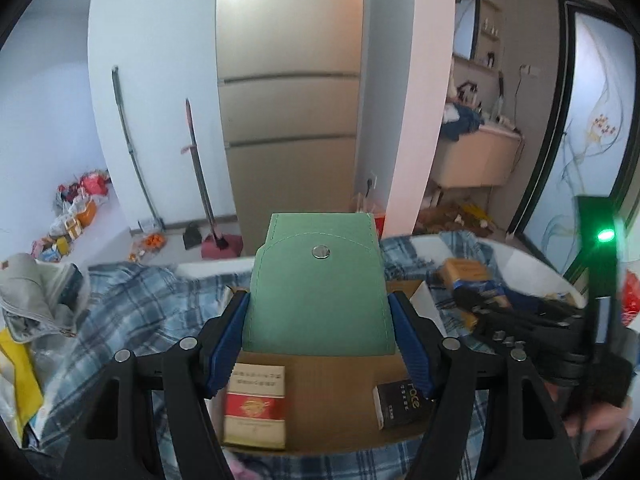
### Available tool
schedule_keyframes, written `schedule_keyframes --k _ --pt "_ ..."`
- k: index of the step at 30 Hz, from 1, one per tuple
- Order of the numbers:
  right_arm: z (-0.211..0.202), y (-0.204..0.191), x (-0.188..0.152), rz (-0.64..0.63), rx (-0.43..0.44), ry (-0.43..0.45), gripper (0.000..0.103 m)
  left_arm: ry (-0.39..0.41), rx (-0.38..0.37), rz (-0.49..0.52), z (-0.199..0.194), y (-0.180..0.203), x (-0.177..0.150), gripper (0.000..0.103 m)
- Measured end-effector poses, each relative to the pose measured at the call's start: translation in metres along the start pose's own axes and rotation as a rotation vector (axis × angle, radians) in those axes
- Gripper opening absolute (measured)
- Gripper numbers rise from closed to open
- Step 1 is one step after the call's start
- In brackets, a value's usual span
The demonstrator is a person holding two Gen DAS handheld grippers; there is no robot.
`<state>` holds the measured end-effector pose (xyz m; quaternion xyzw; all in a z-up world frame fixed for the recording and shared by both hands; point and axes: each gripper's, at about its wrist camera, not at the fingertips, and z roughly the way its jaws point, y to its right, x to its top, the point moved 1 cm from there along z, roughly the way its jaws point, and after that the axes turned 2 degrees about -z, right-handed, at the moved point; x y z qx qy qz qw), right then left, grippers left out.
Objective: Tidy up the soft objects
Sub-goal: 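Lower the green pouch into the box and open the left gripper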
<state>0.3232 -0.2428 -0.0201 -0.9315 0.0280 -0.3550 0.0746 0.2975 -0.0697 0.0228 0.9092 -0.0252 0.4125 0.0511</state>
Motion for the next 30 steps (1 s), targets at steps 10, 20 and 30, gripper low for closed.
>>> schedule_keyframes --k 10,20,30 --pt "0.017 0.034 0.004 0.043 -0.032 -0.048 0.054 -0.214 -0.023 0.016 0.084 0.033 -0.022 0.071" --pt "0.022 0.040 0.003 0.056 -0.016 -0.071 0.054 -0.303 -0.046 0.019 0.124 0.061 -0.039 0.071" --pt "0.022 0.047 0.005 0.068 -0.047 -0.060 0.054 -0.326 -0.113 0.055 0.129 0.078 -0.048 0.081"
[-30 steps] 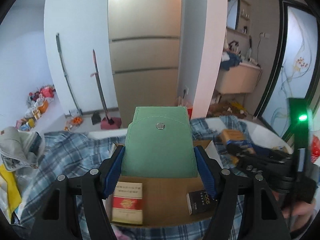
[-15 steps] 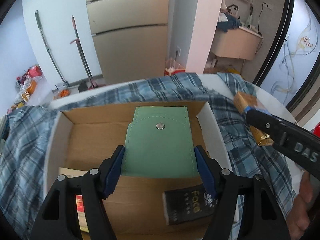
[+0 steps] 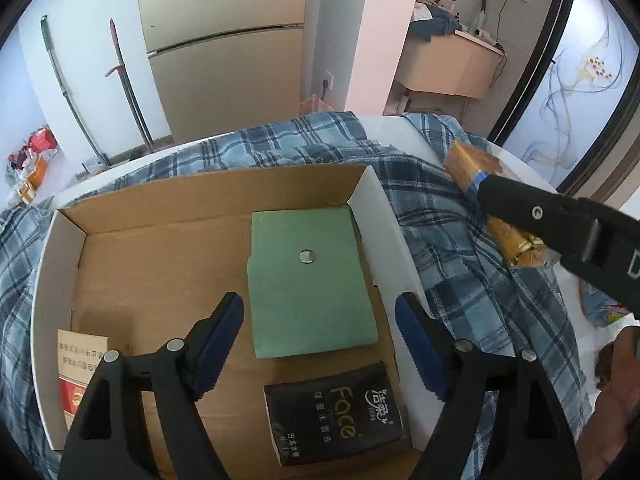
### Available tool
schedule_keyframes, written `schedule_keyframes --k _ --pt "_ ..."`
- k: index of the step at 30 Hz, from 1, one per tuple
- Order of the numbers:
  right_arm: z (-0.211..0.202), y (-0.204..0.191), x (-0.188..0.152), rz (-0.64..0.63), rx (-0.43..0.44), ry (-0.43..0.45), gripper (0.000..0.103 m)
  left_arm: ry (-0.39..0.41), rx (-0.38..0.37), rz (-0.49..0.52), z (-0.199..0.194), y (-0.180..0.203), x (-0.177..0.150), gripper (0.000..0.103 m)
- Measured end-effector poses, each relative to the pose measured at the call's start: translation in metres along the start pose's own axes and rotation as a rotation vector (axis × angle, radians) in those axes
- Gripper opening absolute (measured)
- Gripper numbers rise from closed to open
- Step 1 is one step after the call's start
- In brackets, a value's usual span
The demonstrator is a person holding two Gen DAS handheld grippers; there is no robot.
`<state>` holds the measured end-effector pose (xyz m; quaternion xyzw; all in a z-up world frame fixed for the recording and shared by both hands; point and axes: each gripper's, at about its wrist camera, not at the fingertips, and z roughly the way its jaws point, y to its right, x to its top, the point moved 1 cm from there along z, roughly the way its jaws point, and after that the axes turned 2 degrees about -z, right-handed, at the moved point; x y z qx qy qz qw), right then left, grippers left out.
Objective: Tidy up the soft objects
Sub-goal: 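Lower the green pouch into the box and open the left gripper, then lower the Liqun pack into the box and open the right gripper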
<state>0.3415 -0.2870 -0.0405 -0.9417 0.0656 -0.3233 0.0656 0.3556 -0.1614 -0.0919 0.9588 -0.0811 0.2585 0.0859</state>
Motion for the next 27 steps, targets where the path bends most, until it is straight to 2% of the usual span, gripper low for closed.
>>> schedule_keyframes --k 4,7,12,17,20,23,24,26,27 --pt "-0.003 0.001 0.001 0.009 0.000 0.011 0.054 0.021 0.010 0.015 -0.008 -0.001 0.000 0.081" --pt "-0.009 0.000 0.002 0.001 -0.003 0.031 0.054 0.078 0.003 0.002 -0.031 -0.008 0.000 0.081" --pt "-0.018 -0.007 0.000 -0.020 0.002 0.045 0.055 0.183 0.047 0.022 -0.083 -0.022 -0.003 0.081" --pt "-0.038 -0.037 -0.012 -0.122 0.015 0.088 0.055 0.260 0.090 -0.014 -0.122 -0.052 -0.012 0.081" --pt "-0.045 -0.053 -0.018 -0.160 0.052 0.093 0.055 0.300 0.106 -0.040 -0.144 -0.072 -0.021 0.081" --pt "-0.047 -0.071 -0.023 -0.162 0.077 0.081 0.055 0.361 0.046 -0.058 -0.164 -0.090 -0.026 0.083" --pt "-0.047 -0.078 -0.023 -0.176 0.086 0.079 0.055 0.384 0.058 -0.066 -0.170 -0.096 -0.026 0.089" --pt "-0.048 -0.094 -0.023 -0.217 0.097 0.080 0.055 0.437 0.125 -0.096 -0.180 -0.111 -0.023 0.089" --pt "-0.047 -0.102 -0.022 -0.226 0.090 0.083 0.055 0.449 0.118 -0.114 -0.183 -0.118 -0.022 0.089"
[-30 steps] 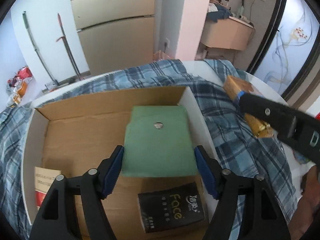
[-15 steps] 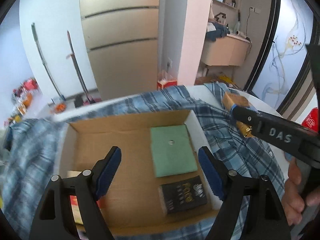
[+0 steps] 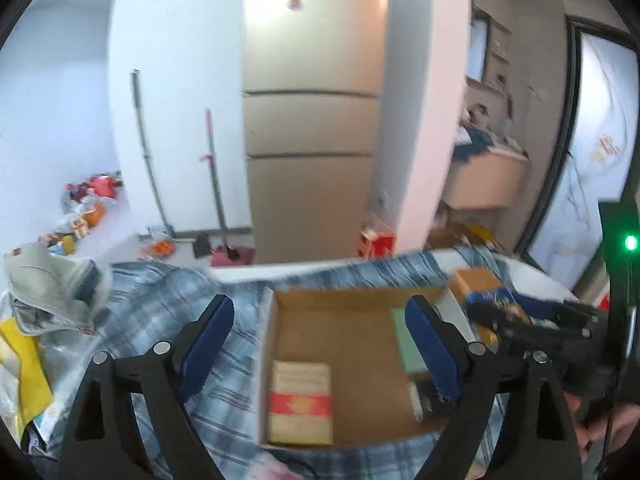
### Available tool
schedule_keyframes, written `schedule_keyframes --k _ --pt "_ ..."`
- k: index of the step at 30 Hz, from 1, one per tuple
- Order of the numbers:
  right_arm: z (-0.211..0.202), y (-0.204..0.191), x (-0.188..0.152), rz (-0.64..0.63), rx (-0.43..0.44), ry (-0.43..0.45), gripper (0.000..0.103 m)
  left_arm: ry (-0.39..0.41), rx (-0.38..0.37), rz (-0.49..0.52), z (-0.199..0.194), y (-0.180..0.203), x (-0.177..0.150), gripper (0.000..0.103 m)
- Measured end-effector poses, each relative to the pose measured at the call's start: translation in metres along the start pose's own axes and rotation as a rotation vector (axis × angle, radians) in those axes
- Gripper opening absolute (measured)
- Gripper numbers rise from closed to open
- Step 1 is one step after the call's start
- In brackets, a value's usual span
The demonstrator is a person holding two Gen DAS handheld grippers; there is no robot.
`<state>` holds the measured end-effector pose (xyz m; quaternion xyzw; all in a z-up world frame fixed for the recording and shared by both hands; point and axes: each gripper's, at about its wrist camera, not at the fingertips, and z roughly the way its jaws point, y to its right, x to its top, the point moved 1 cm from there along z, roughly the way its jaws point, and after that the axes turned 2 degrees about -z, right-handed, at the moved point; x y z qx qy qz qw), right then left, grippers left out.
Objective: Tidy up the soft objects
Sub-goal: 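Lower the Liqun pack into the box and open the right gripper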
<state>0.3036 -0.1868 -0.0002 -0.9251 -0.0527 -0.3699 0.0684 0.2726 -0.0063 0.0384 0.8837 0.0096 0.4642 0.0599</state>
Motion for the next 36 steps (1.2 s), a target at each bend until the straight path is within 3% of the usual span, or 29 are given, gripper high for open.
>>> schedule_keyframes --k 6,9,15,23,28,31,36 --pt "0.032 -0.031 0.007 0.037 0.083 -0.096 0.055 -0.015 0.036 -0.059 0.016 -0.036 0.005 0.089" --pt "0.052 -0.053 0.007 0.020 0.092 -0.120 0.055 -0.039 0.038 -0.127 0.027 -0.055 -0.004 0.089" --pt "0.093 -0.088 0.008 0.009 0.107 -0.136 0.055 -0.059 0.096 -0.161 0.044 -0.073 -0.016 0.089" --pt "0.135 -0.111 0.008 -0.003 0.126 -0.211 0.057 -0.073 0.098 -0.219 0.050 -0.097 -0.018 0.089" --pt "0.137 -0.113 0.006 0.007 0.144 -0.210 0.057 -0.067 0.095 -0.197 0.050 -0.093 -0.016 0.089" --pt "0.130 -0.110 0.008 0.009 0.187 -0.193 0.072 -0.066 0.090 -0.192 0.050 -0.088 -0.017 0.089" --pt "0.106 -0.094 0.012 0.039 0.195 -0.178 0.073 -0.049 0.075 -0.192 0.041 -0.083 -0.014 0.089"
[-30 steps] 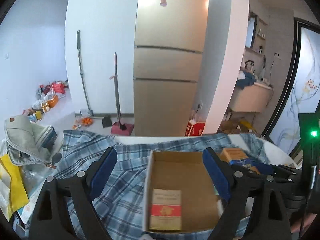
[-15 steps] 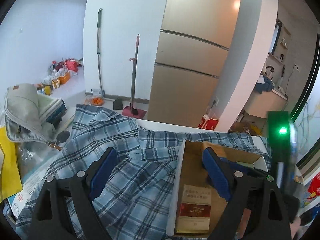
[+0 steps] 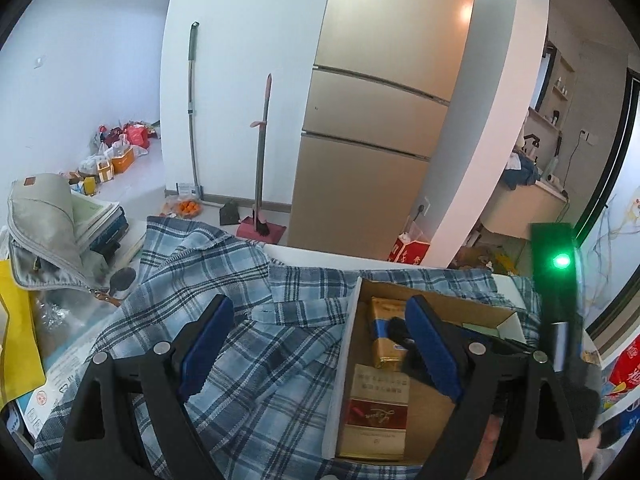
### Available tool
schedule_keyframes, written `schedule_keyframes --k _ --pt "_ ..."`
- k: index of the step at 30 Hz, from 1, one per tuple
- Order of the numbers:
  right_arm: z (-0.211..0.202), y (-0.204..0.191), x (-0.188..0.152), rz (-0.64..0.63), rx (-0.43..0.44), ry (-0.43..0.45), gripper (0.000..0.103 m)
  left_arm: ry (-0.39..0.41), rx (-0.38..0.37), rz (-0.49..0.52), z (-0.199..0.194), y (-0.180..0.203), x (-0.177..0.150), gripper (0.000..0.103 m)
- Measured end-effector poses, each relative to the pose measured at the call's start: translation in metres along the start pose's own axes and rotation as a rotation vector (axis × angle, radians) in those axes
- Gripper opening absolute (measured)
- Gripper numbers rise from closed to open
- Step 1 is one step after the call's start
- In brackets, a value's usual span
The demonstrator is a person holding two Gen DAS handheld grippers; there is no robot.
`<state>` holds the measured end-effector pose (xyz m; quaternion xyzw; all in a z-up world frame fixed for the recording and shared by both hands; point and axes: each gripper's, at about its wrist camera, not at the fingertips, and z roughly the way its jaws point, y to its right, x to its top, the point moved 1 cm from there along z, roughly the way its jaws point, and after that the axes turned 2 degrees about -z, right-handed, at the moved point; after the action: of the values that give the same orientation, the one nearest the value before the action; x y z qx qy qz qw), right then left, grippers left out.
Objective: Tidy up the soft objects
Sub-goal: 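Lower the Liqun pack into the box and open the right gripper, then raise both open grippers away from the box toward the remaining items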
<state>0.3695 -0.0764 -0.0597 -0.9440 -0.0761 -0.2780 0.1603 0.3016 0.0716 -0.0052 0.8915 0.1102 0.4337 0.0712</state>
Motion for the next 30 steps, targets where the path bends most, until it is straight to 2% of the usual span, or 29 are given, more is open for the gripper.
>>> schedule_keyframes --k 3,10,14,18,22,25,27,28,29,30 --pt "-0.033 0.012 -0.005 -0.007 -0.023 0.051 0.073 0.031 -0.017 0.017 -0.015 0.008 0.002 0.089" --pt "-0.134 0.032 -0.034 -0.093 -0.129 0.255 0.073 0.096 -0.068 0.113 -0.063 0.043 0.002 0.089" --pt "-0.169 0.041 -0.051 -0.065 -0.106 0.300 0.074 0.191 -0.085 0.183 -0.112 0.063 -0.001 0.089" --pt "-0.206 0.043 -0.070 -0.068 -0.121 0.369 0.074 0.250 -0.102 0.235 -0.152 0.075 -0.010 0.089" --pt "-0.233 0.042 -0.091 -0.069 -0.165 0.428 0.080 0.279 -0.115 0.255 -0.179 0.079 -0.024 0.089" --pt "-0.239 0.039 -0.109 -0.071 -0.196 0.435 0.083 0.277 -0.126 0.254 -0.188 0.076 -0.039 0.090" --pt "-0.240 0.039 -0.125 -0.067 -0.201 0.436 0.091 0.272 -0.119 0.246 -0.189 0.071 -0.051 0.090" --pt "-0.238 0.039 -0.133 -0.065 -0.205 0.435 0.092 0.268 -0.119 0.243 -0.190 0.067 -0.057 0.091" --pt "-0.237 0.039 -0.138 -0.063 -0.210 0.433 0.092 0.265 -0.125 0.241 -0.189 0.066 -0.063 0.092" --pt "-0.234 0.038 -0.144 -0.063 -0.216 0.429 0.092 0.261 -0.132 0.243 -0.187 0.063 -0.068 0.098"
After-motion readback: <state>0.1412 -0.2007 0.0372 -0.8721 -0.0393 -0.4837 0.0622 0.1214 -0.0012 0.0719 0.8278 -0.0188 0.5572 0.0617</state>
